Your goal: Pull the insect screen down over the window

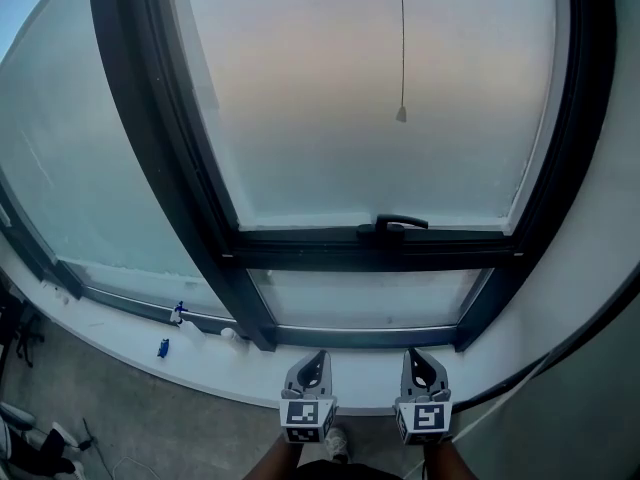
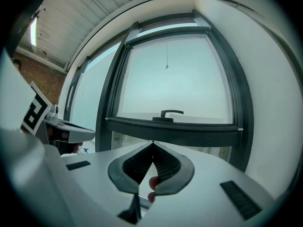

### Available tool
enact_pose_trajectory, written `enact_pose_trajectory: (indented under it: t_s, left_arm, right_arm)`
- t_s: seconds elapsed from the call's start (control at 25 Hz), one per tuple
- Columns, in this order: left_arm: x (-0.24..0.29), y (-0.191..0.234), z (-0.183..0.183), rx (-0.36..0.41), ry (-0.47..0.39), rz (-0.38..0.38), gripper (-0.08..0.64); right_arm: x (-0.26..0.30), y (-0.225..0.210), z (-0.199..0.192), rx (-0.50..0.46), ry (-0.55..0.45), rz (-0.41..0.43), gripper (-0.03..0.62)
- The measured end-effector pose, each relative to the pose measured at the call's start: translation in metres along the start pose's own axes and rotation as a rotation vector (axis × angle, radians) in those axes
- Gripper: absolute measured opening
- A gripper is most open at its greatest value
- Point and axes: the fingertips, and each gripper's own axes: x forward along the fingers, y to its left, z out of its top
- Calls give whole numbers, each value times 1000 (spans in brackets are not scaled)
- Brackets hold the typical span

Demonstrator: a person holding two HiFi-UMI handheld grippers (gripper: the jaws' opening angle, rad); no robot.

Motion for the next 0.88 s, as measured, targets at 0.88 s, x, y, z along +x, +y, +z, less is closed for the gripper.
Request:
enact_pose_trajectory:
  t_s: [0.88]
  left_arm:
    - [126, 20, 55, 64, -96, -106, 2]
  right_arm:
    - [111, -56, 28, -6, -37, -52, 2]
